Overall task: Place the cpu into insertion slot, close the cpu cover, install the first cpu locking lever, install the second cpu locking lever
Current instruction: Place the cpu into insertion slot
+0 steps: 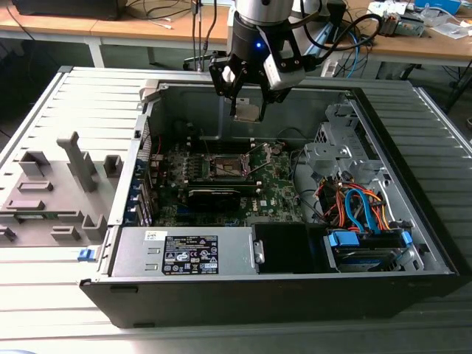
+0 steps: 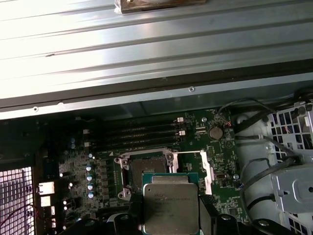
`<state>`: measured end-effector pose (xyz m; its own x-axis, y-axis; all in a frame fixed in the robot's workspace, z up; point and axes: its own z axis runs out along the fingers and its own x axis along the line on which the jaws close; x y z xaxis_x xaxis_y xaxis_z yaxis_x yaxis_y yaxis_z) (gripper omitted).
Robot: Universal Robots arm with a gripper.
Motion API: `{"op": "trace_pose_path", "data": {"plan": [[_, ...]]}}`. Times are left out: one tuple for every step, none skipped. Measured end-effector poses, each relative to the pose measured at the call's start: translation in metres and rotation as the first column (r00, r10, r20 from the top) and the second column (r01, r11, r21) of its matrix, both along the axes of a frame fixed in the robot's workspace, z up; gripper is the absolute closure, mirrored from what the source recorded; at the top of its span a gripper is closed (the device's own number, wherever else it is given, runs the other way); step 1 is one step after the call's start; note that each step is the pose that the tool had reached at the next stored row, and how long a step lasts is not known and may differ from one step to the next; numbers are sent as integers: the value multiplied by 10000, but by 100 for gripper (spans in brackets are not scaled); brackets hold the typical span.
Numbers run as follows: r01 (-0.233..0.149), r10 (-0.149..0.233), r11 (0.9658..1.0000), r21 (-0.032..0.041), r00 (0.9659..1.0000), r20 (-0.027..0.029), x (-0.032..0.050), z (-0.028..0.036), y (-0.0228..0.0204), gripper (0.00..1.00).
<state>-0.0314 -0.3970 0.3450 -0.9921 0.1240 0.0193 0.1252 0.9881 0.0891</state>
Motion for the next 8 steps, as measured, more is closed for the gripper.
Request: {"op": "trace_pose_path", "data": {"plan": [[12,-12,10000,1,10000,0,0,0,0,45],[24,-24,10000,1,10000,0,0,0,0,45],[44,-44,10000,1,10000,0,0,-1,0,45],[55,-55,10000,1,10000,0,0,-1,0,45],[66,-66,10000,0,10000,0,0,0,0,45],[83,-83,10000,1,10000,0,0,-1,0,45],[94,-94,10000,1,10000,0,0,-1,0,45],[106,-106,9999,1,9999,0,0,-1,0,45]]}}
